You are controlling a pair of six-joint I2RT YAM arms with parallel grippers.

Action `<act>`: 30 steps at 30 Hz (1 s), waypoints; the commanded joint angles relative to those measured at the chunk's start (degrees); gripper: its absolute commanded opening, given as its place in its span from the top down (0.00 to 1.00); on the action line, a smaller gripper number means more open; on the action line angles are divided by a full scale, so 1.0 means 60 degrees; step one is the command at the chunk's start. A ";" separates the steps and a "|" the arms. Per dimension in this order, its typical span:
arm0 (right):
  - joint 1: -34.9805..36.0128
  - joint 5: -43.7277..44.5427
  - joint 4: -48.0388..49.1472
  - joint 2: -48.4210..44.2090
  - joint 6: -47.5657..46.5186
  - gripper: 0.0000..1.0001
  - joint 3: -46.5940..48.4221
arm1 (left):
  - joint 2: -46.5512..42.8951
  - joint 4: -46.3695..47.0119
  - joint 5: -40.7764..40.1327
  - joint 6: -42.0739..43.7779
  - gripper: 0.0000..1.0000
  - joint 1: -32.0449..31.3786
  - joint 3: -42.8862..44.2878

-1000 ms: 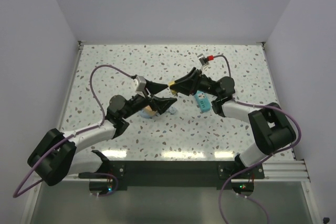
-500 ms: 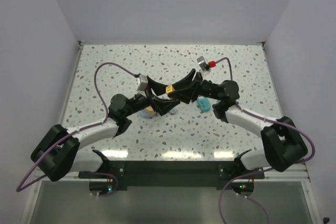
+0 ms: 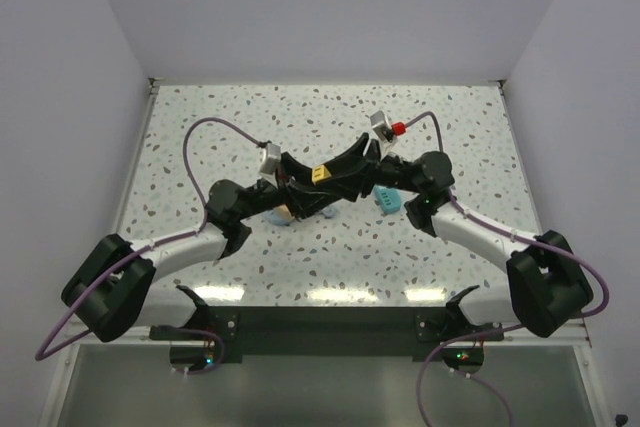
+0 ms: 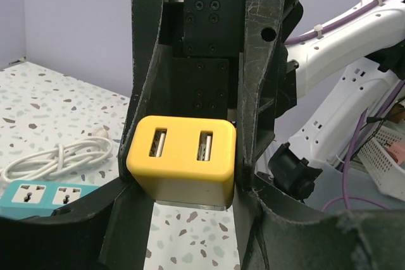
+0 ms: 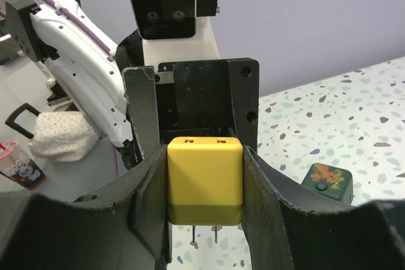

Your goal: Insert the plug

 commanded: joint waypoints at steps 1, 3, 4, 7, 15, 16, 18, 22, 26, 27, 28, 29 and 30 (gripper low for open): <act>0.0166 -0.0405 -0.0606 0.0040 -0.0554 0.98 0.0225 | -0.0064 0.1241 0.0144 -0.0183 0.84 -0.0002 0.0222; 0.0166 -0.0347 -0.0943 -0.0003 -0.0919 0.89 0.0283 | -0.0122 0.1095 0.0144 -0.0037 1.00 -0.0016 0.0193; 0.0166 -0.0318 -0.1438 -0.0105 -0.1080 0.86 0.0385 | -0.0137 0.0790 0.0129 0.0065 1.00 -0.0002 0.0178; 0.0166 -0.0172 -0.2507 -0.0397 -0.1812 0.58 0.0517 | -0.0283 -0.0218 0.0144 0.1071 1.00 -0.0002 0.0236; 0.0137 0.1759 -0.5556 -0.1453 -0.3395 0.24 0.1001 | -0.0665 -0.2420 -0.0837 0.3097 1.00 -0.0002 0.0192; 0.0151 0.1907 -0.5980 -0.1526 -0.3469 0.23 0.1103 | -0.0650 -0.2697 -0.0954 0.3345 1.00 -0.0002 0.0222; 0.0166 0.2273 -0.6406 -0.1688 -0.3542 0.23 0.1205 | -0.0650 -0.3064 -0.1405 0.3580 1.00 -0.0002 0.0338; 0.0385 0.3341 -0.7957 -0.1834 -0.4083 0.23 0.1688 | -0.0606 -0.3941 -0.2242 0.4107 1.00 -0.0002 0.0514; 0.0634 0.4177 -0.8605 -0.1806 -0.4450 0.23 0.1909 | -0.0547 -0.4486 -0.2901 0.4431 1.00 -0.0016 0.0735; 0.0678 0.4382 -0.8737 -0.1733 -0.4509 0.23 0.1938 | -0.0547 -0.4545 -0.2975 0.4460 1.00 -0.0002 0.0735; 0.0751 0.4588 -0.8927 -0.1689 -0.4596 0.23 0.1997 | -0.0591 -0.4574 -0.3020 0.4504 1.00 -0.0002 0.0735; 0.0781 0.4909 -0.9001 -0.1616 -0.4670 0.23 0.2026 | -0.0591 -0.4647 -0.3194 0.4519 1.00 -0.0016 0.0764; 0.0824 0.4999 -0.9031 -0.1586 -0.4714 0.23 0.2041 | -0.0577 -0.4793 -0.3326 0.4562 1.00 -0.0089 0.0807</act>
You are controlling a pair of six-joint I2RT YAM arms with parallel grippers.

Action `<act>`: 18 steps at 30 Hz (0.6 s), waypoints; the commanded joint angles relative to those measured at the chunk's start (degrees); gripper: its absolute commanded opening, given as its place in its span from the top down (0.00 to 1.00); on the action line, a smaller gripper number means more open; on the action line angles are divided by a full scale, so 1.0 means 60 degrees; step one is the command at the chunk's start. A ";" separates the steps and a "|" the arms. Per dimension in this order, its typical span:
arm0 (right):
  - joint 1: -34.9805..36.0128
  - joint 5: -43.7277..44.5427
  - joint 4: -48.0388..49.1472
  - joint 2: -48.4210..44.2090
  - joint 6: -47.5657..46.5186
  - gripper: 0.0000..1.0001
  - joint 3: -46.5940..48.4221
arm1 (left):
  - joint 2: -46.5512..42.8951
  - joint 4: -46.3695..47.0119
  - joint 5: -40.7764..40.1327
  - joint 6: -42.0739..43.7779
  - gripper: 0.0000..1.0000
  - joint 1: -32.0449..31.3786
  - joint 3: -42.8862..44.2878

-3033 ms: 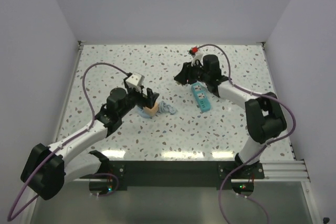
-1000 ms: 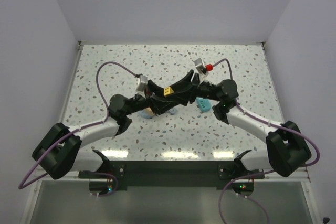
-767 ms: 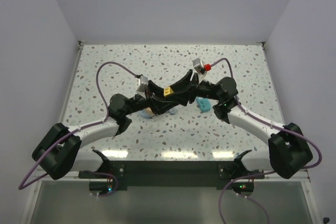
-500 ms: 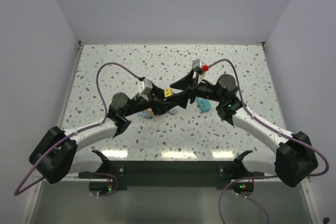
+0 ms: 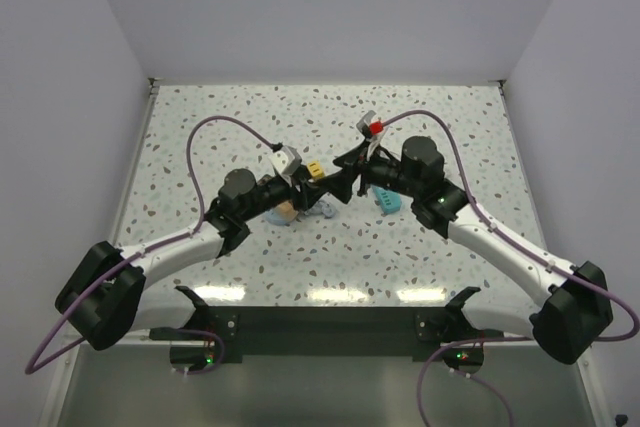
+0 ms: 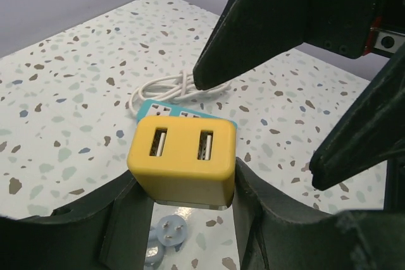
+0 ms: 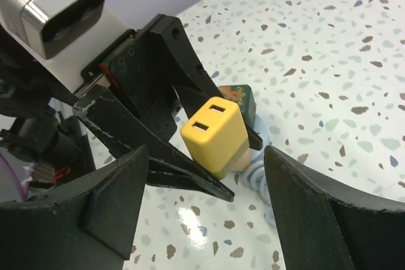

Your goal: Insert the plug

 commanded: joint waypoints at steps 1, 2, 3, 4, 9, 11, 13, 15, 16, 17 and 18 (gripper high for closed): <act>0.0198 0.1142 -0.0635 0.0133 -0.0518 0.23 0.0489 | -0.0103 -0.0393 -0.0810 0.0588 1.00 -0.0129 0.0498; 0.0271 0.1374 -0.0649 0.0163 -0.0605 0.24 0.0504 | -0.0045 -0.0496 -0.1014 0.0633 1.00 -0.0159 0.0542; 0.0345 0.1464 -0.0634 0.0236 -0.0664 0.23 0.0548 | -0.0016 -0.0627 -0.1103 0.0677 1.00 -0.0232 0.0615; 0.0490 0.1552 -0.0678 0.0353 -0.0737 0.24 0.0664 | -0.0015 -0.0672 -0.1162 0.0750 1.00 -0.0261 0.0645; 0.0726 0.2034 -0.0678 0.0676 -0.0972 0.24 0.0958 | -0.0001 -0.0965 -0.1602 0.0940 1.00 -0.0423 0.0748; 0.0741 0.2327 -0.0707 0.0618 -0.1045 0.24 0.0944 | -0.0030 -0.1009 -0.1675 0.0970 1.00 -0.0423 0.0733; 0.0726 0.2577 -0.0809 0.0545 -0.1147 0.24 0.0958 | -0.0074 -0.1053 -0.1690 0.0999 1.00 -0.0423 0.0689; 0.0741 0.2505 -0.0868 0.0617 -0.1236 0.24 0.1046 | -0.0147 -0.1039 -0.1661 0.0999 1.00 -0.0437 0.0689; 0.0741 0.2316 -0.0955 0.0705 -0.1250 0.24 0.1177 | -0.0133 -0.1039 -0.1632 0.0999 1.00 -0.0437 0.0689; 0.0741 0.2227 -0.0985 0.0880 -0.1250 0.25 0.1236 | -0.0118 -0.1010 -0.1617 0.0999 1.00 -0.0466 0.0733; 0.0755 0.2168 -0.0986 0.0968 -0.1265 0.25 0.1266 | -0.0103 -0.1010 -0.1617 0.0999 1.00 -0.0481 0.0762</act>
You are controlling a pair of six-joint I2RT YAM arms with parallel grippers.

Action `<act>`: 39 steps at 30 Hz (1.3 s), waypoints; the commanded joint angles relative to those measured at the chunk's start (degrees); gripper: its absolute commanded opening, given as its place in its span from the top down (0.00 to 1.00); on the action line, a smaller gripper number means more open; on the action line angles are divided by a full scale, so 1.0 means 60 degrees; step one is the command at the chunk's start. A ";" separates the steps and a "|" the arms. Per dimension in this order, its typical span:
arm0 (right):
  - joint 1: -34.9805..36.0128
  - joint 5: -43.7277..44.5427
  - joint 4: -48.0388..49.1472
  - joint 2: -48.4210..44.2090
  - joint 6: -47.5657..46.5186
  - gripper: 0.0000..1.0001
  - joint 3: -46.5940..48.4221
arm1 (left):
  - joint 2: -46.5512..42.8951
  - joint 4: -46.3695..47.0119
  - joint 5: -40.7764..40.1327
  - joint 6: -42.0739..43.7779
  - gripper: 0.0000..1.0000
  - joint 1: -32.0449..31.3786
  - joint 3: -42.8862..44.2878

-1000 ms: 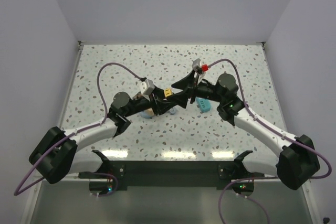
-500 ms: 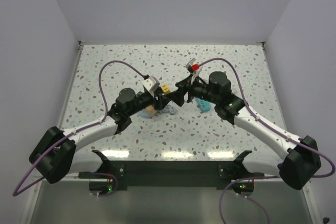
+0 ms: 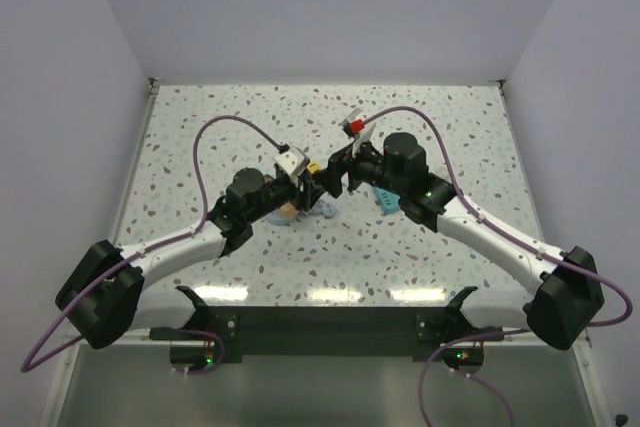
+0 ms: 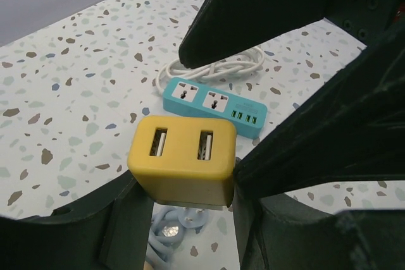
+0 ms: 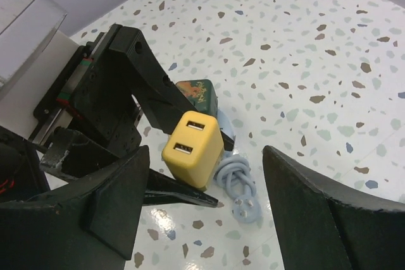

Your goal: Insert the plug

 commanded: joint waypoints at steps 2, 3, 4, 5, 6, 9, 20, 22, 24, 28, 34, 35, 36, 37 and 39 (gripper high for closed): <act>0.0184 -0.0051 -0.0068 0.0398 -0.0292 0.25 0.0592 | -0.0063 0.0236 -0.0083 0.0234 1.00 -0.0121 0.0544; 0.0199 -0.0080 -0.0024 0.0529 -0.0293 0.25 0.0592 | -0.0048 0.0236 -0.0083 0.0234 1.00 -0.0150 0.0559; 0.0286 -0.0095 0.0034 0.0588 -0.0307 0.26 0.0592 | -0.0005 0.0236 -0.0083 0.0249 1.00 -0.0150 0.0573; 0.0301 -0.0095 0.0050 0.0647 -0.0322 0.26 0.0607 | -0.0004 0.0222 -0.0069 0.0249 1.00 -0.0150 0.0588; 0.0330 -0.0081 -0.0008 0.0778 -0.0322 0.27 0.0665 | 0.0010 0.0207 -0.0083 0.0263 1.00 -0.0150 0.0603; 0.0374 0.0008 -0.0256 0.0998 -0.0410 0.36 0.0869 | -0.0019 0.0163 -0.0083 0.0278 1.00 -0.0165 0.0632; 0.0462 0.0812 -0.1767 0.1438 -0.0571 1.00 0.1384 | 0.0025 -0.0145 -0.1342 0.0176 1.00 -0.0180 0.0808; 0.0433 0.1134 -0.1621 0.1424 -0.0527 1.00 0.1208 | 0.0025 -0.0116 -0.1372 0.0073 0.92 -0.0180 0.0808; 0.0389 0.1398 -0.1591 0.1380 -0.0585 1.00 0.1164 | -0.0004 -0.0072 -0.1357 0.0044 0.73 -0.0180 0.0764; -0.0049 0.1632 -0.1489 0.1234 -0.0644 1.00 0.1047 | -0.0004 -0.0027 -0.1256 -0.0044 0.41 -0.0180 0.0691; -0.1001 0.1531 -0.1313 0.0692 -0.0600 1.00 0.0622 | -0.0019 0.0046 -0.1152 -0.0059 0.20 -0.0165 0.0647; -0.1133 0.1502 -0.1284 0.0619 -0.0600 1.00 0.0534 | -0.0019 0.0031 -0.1138 -0.0059 0.16 -0.0165 0.0647; -0.1395 0.1429 -0.1211 0.0560 -0.0658 1.00 0.0389 | -0.0019 0.0017 -0.1109 -0.0044 0.14 -0.0165 0.0647; -0.1499 0.1399 -0.1167 0.0458 -0.0775 1.00 0.0315 | -0.0019 0.0002 -0.1108 -0.0044 0.12 -0.0165 0.0647; -0.1777 0.1545 -0.1079 0.0442 -0.1053 1.00 0.0066 | -0.0019 0.0002 -0.1094 -0.0044 0.11 -0.0150 0.0603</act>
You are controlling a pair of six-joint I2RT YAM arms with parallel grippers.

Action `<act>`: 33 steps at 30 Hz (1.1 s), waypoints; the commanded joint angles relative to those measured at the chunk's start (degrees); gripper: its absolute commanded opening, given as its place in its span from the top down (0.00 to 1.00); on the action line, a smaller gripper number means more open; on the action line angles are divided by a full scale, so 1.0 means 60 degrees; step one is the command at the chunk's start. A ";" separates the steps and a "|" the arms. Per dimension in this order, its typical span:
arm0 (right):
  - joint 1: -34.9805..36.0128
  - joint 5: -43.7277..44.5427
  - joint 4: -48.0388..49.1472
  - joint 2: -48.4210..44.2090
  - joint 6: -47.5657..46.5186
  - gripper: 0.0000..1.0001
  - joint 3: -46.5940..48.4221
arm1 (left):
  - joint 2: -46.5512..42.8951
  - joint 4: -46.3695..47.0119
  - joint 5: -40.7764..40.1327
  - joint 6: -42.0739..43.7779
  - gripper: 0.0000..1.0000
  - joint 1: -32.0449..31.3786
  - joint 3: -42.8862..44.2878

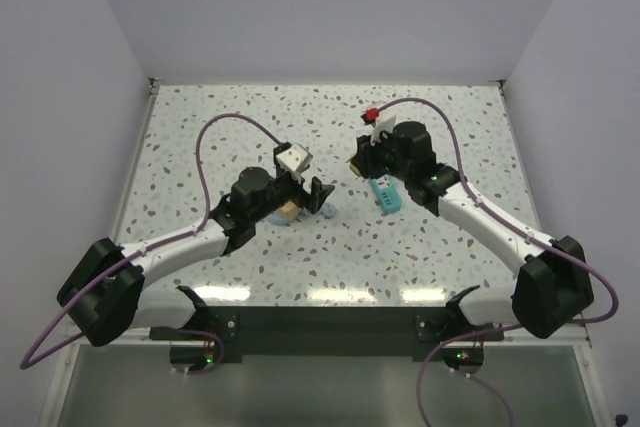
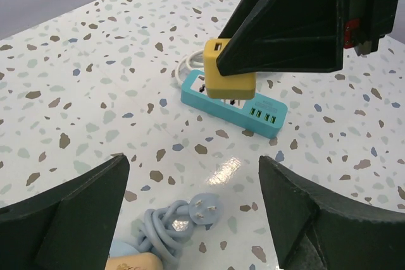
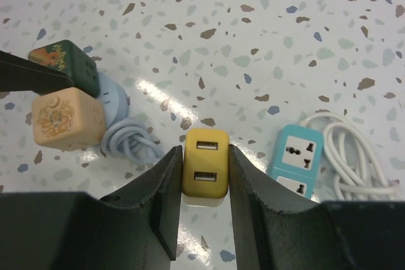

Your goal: Insert the plug

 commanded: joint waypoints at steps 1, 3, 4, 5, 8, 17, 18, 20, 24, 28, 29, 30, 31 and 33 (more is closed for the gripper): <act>-0.0445 0.0078 0.0310 -0.0381 -0.0486 1.00 -0.0285 | -0.0128 0.0548 -0.0005 -0.0040 0.11 0.0083 0.0289; -0.0738 0.0164 0.0586 -0.0264 -0.0837 1.00 -0.0577 | -0.0142 0.0490 0.0010 -0.0040 0.11 0.0127 0.0246; -0.0841 0.0165 0.0588 -0.0147 -0.0881 1.00 -0.0636 | -0.0157 0.0475 0.0010 -0.0040 0.11 0.0156 0.0216; -0.0929 0.0165 0.0617 0.0013 -0.0925 1.00 -0.0724 | -0.0186 0.0446 0.0054 -0.0040 0.10 0.0229 0.0187; -0.1266 0.0136 0.1480 0.0263 -0.0896 1.00 -0.1163 | -0.0332 0.0519 0.0112 -0.0055 0.10 0.0375 0.0041; -0.1442 0.0880 0.2901 0.1479 -0.0999 1.00 -0.0974 | -0.0597 0.0680 0.0332 -0.0143 0.10 0.0785 -0.0282; -0.1457 0.0940 0.3105 0.1683 -0.1042 1.00 -0.0945 | -0.0597 0.0695 0.0361 -0.0158 0.10 0.0830 -0.0282; -0.1457 0.1043 0.3224 0.1874 -0.1130 1.00 -0.0872 | -0.0582 0.0739 0.0434 -0.0172 0.10 0.0946 -0.0340; -0.1515 0.1483 0.3502 0.2197 -0.1291 1.00 -0.0827 | -0.0538 0.0826 0.0537 -0.0231 0.10 0.1079 -0.0384; -0.1632 0.1512 0.3737 0.2344 -0.1277 1.00 -0.0813 | -0.0451 0.0856 0.0596 -0.0231 0.10 0.1152 -0.0370; -0.1633 0.1541 0.3766 0.2402 -0.1277 1.00 -0.0813 | -0.0421 0.0856 0.0611 -0.0245 0.10 0.1167 -0.0355; -0.1662 0.1556 0.3868 0.2432 -0.1277 1.00 -0.0798 | -0.0392 0.0856 0.0611 -0.0246 0.10 0.1167 -0.0355; -0.1677 0.1614 0.3884 0.2446 -0.1292 1.00 -0.0769 | -0.0363 0.0870 0.0640 -0.0246 0.10 0.1196 -0.0355; -0.1735 0.1629 0.4000 0.2505 -0.1292 1.00 -0.0739 | -0.0319 0.0871 0.0625 -0.0246 0.10 0.1196 -0.0326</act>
